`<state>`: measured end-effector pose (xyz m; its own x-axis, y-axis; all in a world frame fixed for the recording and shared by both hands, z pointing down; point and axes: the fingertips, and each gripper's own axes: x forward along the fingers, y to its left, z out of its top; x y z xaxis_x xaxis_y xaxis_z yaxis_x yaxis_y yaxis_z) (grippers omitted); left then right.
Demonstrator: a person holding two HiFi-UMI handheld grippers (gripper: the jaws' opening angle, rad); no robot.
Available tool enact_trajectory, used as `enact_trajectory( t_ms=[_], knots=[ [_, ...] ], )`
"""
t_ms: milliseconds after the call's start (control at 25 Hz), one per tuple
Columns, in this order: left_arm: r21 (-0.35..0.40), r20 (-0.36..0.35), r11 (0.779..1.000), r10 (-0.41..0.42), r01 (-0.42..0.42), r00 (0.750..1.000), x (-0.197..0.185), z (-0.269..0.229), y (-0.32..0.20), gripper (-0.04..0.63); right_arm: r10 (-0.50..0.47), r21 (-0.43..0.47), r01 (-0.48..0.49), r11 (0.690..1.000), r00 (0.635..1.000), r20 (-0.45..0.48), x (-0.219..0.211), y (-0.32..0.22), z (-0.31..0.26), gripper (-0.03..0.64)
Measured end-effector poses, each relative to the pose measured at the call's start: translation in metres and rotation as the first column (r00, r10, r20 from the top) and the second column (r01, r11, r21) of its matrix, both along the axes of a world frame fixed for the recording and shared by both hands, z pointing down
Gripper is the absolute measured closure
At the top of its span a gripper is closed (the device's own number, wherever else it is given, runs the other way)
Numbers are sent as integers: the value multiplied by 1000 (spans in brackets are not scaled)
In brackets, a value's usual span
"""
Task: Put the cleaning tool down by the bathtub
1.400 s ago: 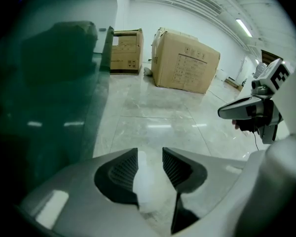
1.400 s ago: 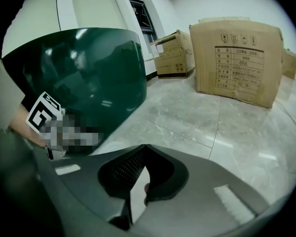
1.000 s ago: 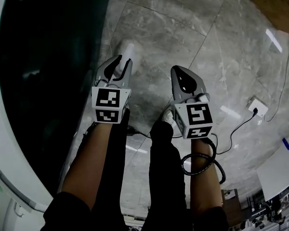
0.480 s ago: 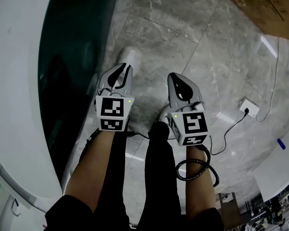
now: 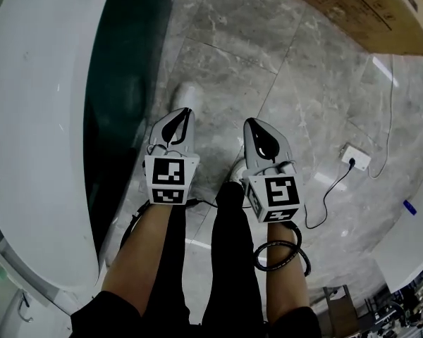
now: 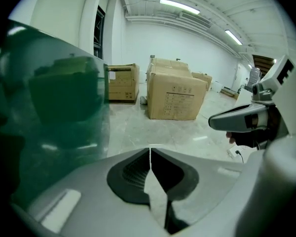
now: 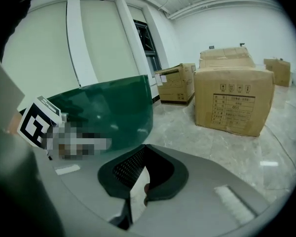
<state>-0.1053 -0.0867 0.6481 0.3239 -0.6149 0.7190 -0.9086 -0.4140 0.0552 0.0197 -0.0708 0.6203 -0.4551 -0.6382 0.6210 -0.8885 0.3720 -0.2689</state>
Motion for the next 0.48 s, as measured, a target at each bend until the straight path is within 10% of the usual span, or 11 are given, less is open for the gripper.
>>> enact_trajectory(
  t_ms=[480],
  knots=[
    [41,-9,999,28,-27,1000,9,-76,-5,594,38,82,-38,996,999,1,12,-10,-83,594]
  ],
)
